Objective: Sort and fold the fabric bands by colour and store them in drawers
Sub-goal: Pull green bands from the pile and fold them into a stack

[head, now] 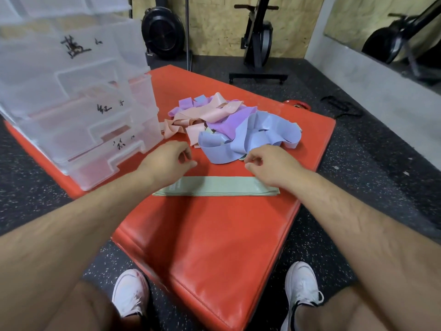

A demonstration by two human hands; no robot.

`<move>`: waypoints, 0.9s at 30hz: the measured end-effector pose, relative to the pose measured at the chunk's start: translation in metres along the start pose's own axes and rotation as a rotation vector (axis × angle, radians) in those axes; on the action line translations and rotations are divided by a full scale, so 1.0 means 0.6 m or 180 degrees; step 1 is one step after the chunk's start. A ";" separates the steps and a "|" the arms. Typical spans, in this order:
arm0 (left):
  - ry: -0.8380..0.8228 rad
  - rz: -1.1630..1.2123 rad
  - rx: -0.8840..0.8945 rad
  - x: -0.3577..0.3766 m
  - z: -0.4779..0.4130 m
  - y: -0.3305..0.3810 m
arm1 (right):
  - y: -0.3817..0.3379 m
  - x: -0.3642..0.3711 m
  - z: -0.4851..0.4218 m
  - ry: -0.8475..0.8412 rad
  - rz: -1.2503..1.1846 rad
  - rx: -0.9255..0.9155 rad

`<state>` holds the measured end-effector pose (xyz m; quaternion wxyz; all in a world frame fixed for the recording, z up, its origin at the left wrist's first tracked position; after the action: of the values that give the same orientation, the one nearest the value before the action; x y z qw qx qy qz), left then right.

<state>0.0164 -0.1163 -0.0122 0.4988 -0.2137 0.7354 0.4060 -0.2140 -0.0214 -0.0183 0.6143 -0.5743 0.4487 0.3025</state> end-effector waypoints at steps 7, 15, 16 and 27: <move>-0.0622 0.0063 0.0539 0.083 -0.056 0.111 | 0.022 0.038 -0.046 -0.0458 0.0506 0.0204; -0.0728 -0.0200 0.0771 0.124 -0.084 0.117 | 0.035 0.048 -0.055 -0.0570 0.0887 0.0120; -0.0651 -0.0227 0.0778 0.118 -0.084 0.115 | 0.033 0.044 -0.055 -0.0531 0.0822 0.0081; 0.0004 -0.0034 0.0759 0.021 -0.086 0.107 | -0.059 -0.089 -0.047 0.0571 -0.0769 -0.0554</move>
<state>-0.0640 -0.1196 0.0101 0.5223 -0.1570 0.7776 0.3128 -0.2103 -0.0468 0.0466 0.5516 -0.6997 0.4016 0.2117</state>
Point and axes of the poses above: each hand's wrist, its own z-axis away from the middle knuckle, its own x-axis out of the palm, y = z × x, the point moved 8 cm from there along -z, towards the middle knuckle, and after that the axes turned 4 degrees about -z, right-handed, at the moved point
